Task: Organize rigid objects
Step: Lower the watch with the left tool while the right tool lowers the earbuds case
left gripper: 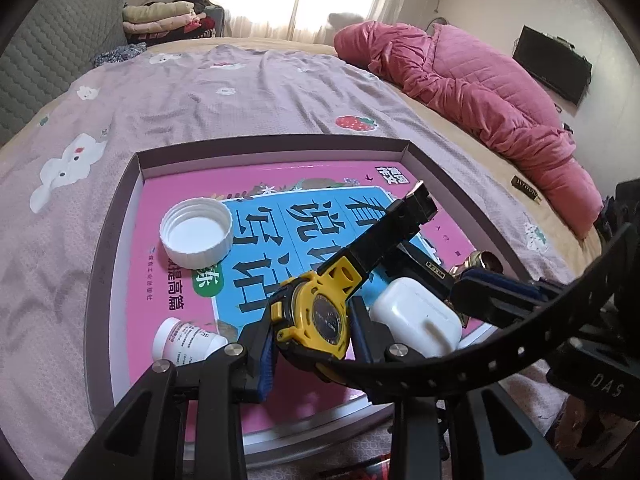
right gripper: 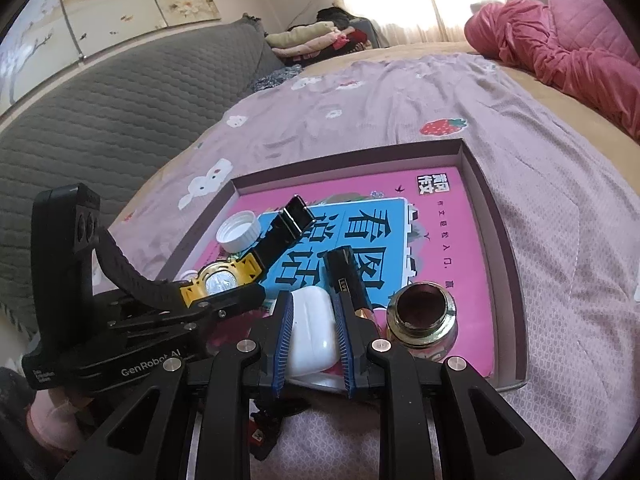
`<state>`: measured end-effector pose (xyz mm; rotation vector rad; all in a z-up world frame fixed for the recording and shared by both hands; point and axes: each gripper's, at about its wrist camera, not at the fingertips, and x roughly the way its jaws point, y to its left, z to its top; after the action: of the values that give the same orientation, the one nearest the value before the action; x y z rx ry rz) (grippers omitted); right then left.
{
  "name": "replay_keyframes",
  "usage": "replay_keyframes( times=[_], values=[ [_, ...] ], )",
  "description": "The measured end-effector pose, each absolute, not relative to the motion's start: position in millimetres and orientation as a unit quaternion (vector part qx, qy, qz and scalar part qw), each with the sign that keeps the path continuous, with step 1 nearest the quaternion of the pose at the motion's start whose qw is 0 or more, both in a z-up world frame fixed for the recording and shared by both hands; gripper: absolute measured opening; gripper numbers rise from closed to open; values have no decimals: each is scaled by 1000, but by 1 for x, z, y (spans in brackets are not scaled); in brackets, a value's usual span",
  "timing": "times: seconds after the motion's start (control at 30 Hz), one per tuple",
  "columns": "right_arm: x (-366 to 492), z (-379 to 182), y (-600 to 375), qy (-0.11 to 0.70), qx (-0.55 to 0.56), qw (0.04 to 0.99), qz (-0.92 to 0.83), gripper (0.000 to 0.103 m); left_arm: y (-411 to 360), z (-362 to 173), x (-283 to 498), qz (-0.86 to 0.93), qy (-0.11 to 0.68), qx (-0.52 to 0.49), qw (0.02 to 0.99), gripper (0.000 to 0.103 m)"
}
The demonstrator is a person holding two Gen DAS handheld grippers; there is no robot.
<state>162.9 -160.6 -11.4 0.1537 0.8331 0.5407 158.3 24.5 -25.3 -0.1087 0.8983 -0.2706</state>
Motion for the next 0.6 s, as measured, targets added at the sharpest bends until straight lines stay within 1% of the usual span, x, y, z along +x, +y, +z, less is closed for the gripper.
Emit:
replay_keyframes(
  times=[0.2, 0.43, 0.6],
  values=[
    [163, -8, -165, 394, 92, 876, 261, 23, 17, -25, 158, -122, 435, -21, 892, 33],
    [166, -10, -168, 400, 96, 875, 256, 23, 4, -28, 154, -108, 434, 40, 894, 33],
    [166, -10, -168, 401, 95, 875, 253, 24, 4, -29, 155, -91, 431, 53, 896, 35]
  ],
)
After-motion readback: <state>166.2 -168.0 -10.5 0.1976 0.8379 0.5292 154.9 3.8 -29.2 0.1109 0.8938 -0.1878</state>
